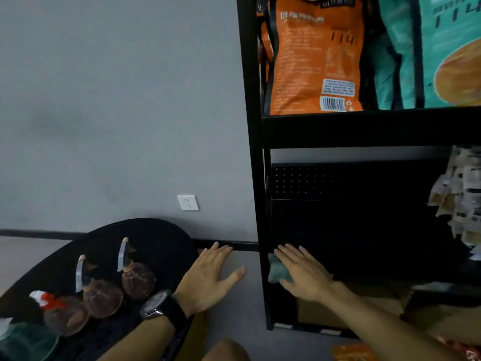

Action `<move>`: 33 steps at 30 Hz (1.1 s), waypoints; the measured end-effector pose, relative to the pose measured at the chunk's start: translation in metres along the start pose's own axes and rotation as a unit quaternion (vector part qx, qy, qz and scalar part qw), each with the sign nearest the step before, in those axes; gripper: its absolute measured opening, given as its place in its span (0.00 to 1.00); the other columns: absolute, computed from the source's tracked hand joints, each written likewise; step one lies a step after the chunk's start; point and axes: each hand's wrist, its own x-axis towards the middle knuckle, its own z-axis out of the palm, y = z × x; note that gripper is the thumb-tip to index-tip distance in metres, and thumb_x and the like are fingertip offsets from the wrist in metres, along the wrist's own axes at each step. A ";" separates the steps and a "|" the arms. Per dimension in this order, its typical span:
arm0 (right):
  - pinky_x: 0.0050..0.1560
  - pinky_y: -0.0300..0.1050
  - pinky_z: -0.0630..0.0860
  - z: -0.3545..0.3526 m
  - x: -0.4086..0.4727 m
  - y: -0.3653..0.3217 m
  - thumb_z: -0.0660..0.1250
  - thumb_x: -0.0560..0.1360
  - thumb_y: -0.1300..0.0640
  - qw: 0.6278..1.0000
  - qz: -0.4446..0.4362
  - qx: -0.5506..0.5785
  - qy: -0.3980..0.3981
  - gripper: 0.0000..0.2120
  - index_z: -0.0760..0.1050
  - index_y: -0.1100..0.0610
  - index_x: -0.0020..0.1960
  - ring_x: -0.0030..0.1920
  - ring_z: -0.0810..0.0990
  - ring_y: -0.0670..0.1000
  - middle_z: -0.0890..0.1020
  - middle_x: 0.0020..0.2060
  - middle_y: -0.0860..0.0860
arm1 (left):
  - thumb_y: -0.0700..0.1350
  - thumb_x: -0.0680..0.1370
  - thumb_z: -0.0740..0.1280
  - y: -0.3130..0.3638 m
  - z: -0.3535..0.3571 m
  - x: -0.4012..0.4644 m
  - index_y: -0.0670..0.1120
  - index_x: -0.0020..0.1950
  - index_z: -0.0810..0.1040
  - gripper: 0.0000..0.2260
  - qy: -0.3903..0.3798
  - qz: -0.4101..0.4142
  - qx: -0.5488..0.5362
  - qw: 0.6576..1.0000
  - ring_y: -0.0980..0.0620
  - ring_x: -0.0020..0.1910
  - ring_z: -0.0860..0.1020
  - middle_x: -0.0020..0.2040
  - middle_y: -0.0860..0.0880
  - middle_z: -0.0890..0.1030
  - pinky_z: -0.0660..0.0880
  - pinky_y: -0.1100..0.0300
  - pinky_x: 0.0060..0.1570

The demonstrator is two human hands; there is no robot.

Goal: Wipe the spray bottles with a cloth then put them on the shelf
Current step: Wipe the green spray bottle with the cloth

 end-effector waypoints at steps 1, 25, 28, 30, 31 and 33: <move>0.76 0.44 0.38 0.004 0.005 -0.002 0.59 0.80 0.45 1.000 -0.002 0.005 -0.004 0.35 0.47 0.54 0.80 0.78 0.46 0.47 0.50 0.79 0.48 | 0.70 0.78 0.50 -0.003 0.000 0.001 0.53 0.82 0.55 0.36 -0.002 0.003 0.006 1.000 0.67 0.74 0.42 0.82 0.57 0.55 0.36 0.66 0.72; 0.59 0.39 0.74 -0.021 -0.032 -0.037 0.82 0.50 0.70 0.971 -0.166 -0.082 0.155 0.43 0.77 0.57 0.65 0.56 0.83 0.47 0.83 0.57 0.51 | 0.82 0.64 0.36 -0.034 -0.050 -0.063 0.52 0.81 0.59 0.54 0.033 -0.009 0.015 0.999 0.60 0.80 0.47 0.81 0.56 0.58 0.39 0.64 0.75; 0.69 0.39 0.61 -0.037 -0.026 -0.066 0.61 0.68 0.69 0.959 -0.214 -0.095 0.160 0.42 0.50 0.56 0.79 0.60 0.80 0.45 0.81 0.61 0.48 | 0.74 0.74 0.47 -0.046 -0.063 -0.089 0.52 0.80 0.60 0.41 0.059 -0.034 0.027 0.997 0.61 0.80 0.48 0.81 0.57 0.59 0.39 0.65 0.73; 0.70 0.38 0.59 -0.043 -0.013 -0.090 0.53 0.70 0.65 0.955 -0.227 -0.100 0.161 0.41 0.40 0.54 0.79 0.61 0.78 0.45 0.80 0.62 0.48 | 0.71 0.77 0.51 -0.058 -0.071 -0.109 0.53 0.80 0.61 0.36 0.083 -0.056 0.028 0.995 0.62 0.80 0.48 0.80 0.57 0.60 0.40 0.64 0.75; 0.68 0.37 0.62 -0.044 -0.005 -0.103 0.53 0.71 0.64 0.950 -0.242 -0.101 0.169 0.40 0.39 0.54 0.79 0.62 0.78 0.45 0.80 0.62 0.48 | 0.72 0.76 0.50 -0.067 -0.075 -0.119 0.53 0.80 0.61 0.37 0.091 -0.066 0.027 0.993 0.62 0.80 0.48 0.80 0.57 0.61 0.41 0.63 0.76; 0.65 0.36 0.68 -0.044 0.012 -0.134 0.52 0.75 0.63 0.936 -0.286 -0.085 0.184 0.36 0.41 0.54 0.79 0.62 0.78 0.46 0.80 0.63 0.49 | 0.77 0.71 0.44 -0.085 -0.084 -0.142 0.53 0.79 0.63 0.45 0.108 -0.082 0.026 0.990 0.61 0.80 0.49 0.80 0.57 0.62 0.42 0.63 0.76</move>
